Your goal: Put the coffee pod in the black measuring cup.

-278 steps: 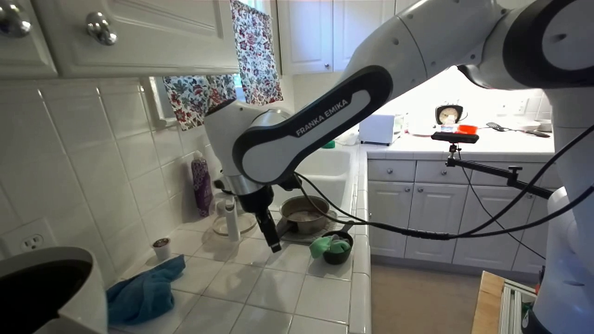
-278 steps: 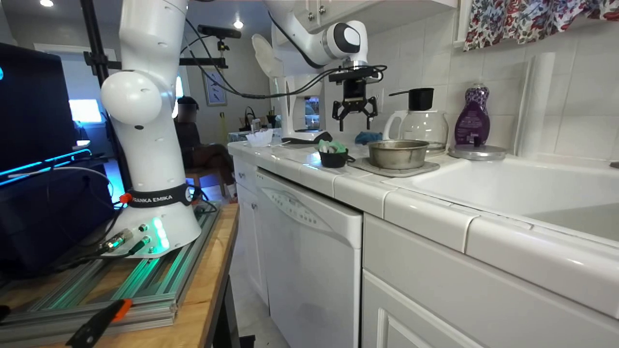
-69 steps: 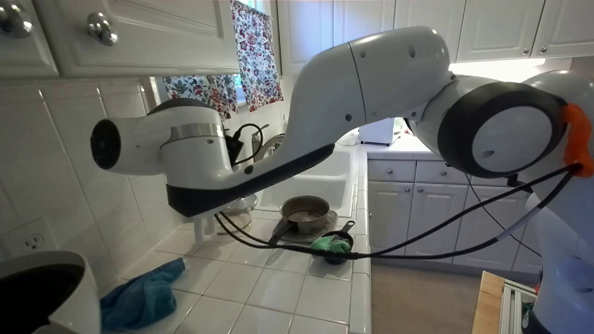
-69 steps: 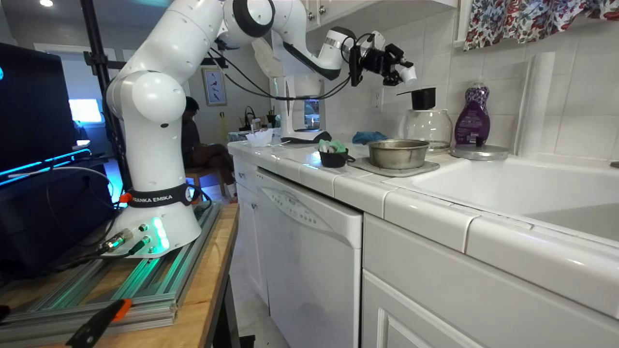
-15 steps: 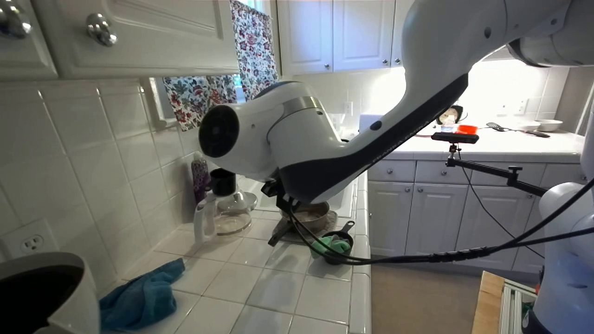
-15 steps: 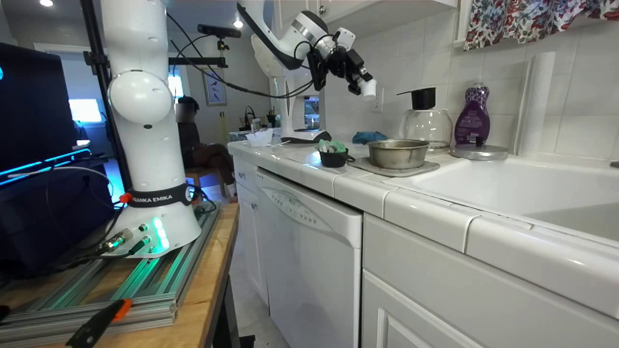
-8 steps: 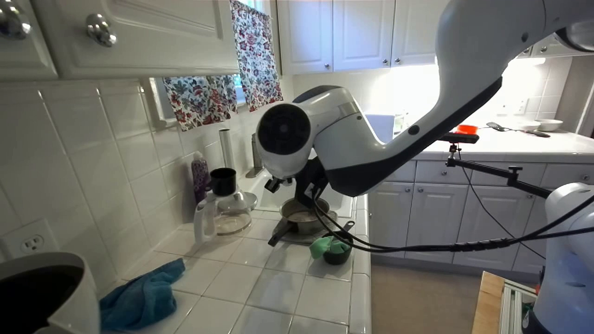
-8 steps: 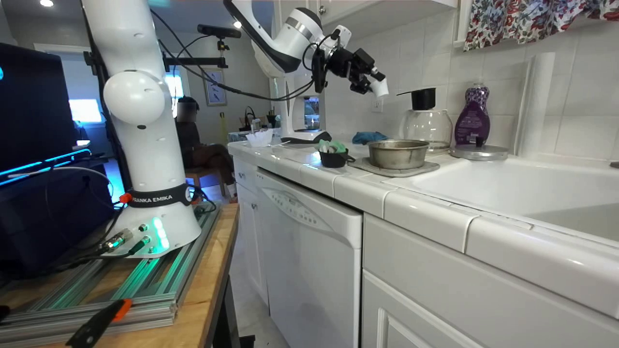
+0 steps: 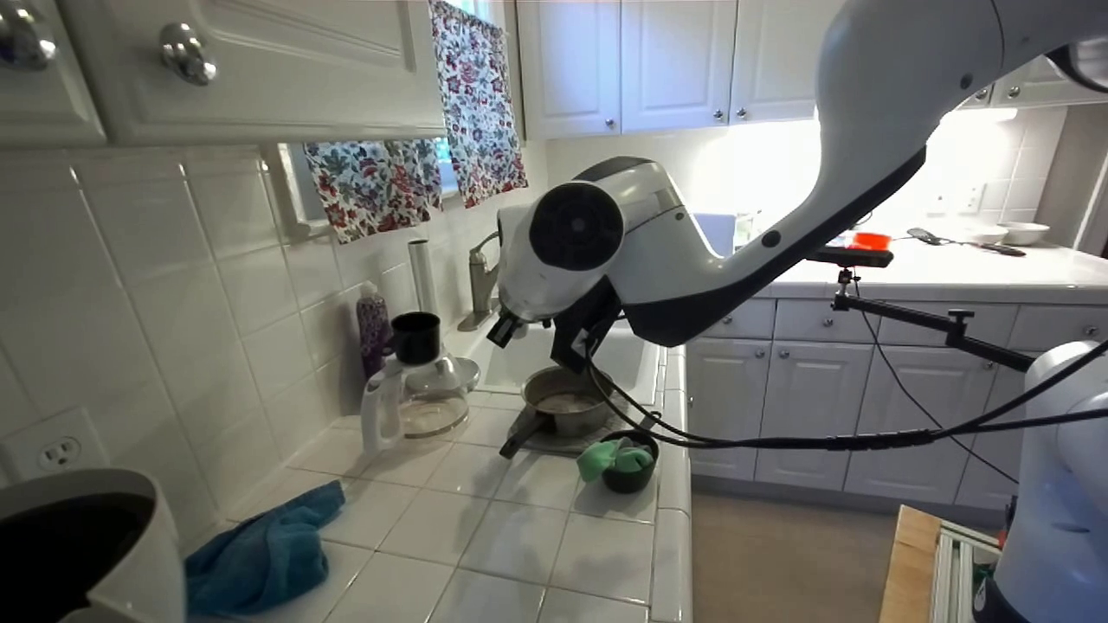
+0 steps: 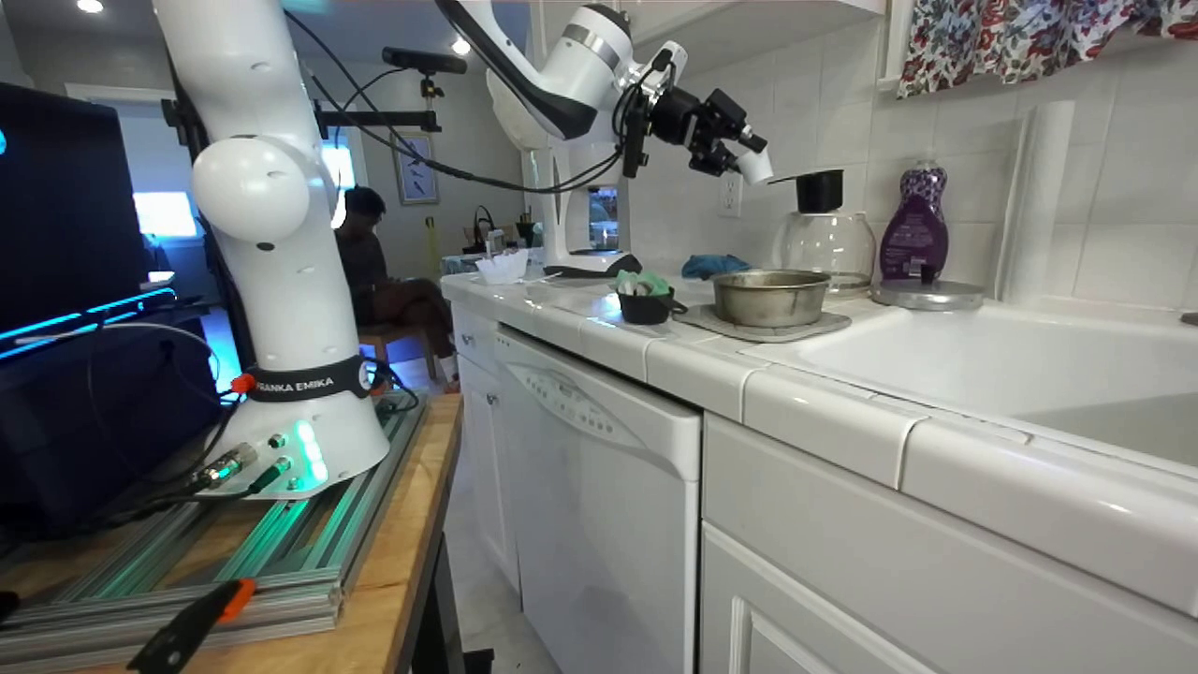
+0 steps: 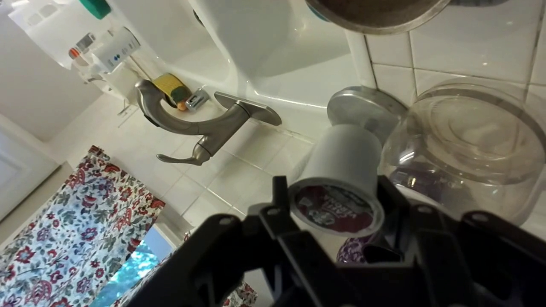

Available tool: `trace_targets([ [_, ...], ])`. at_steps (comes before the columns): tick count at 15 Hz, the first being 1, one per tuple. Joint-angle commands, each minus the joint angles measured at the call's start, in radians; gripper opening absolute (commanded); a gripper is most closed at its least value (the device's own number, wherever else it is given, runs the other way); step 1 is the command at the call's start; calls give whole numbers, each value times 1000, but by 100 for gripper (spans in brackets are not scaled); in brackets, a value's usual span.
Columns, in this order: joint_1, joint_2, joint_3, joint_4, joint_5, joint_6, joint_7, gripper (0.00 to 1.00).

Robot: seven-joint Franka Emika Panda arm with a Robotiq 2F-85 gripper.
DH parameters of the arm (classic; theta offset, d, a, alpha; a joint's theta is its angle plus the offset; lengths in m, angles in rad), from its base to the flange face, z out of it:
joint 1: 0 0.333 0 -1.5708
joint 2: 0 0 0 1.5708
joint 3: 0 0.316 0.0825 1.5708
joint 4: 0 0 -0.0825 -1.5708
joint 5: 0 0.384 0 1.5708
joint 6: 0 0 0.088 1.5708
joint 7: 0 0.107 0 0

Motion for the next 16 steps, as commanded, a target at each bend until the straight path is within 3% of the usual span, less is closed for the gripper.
trace_targets([
  [1, -7, 0, 7, 1, 3, 0, -3, 26],
  [8, -15, 93, 5, 117, -88, 83, 54, 26],
  [16, -47, 102, -34, 145, -249, 237, 267, 26],
])
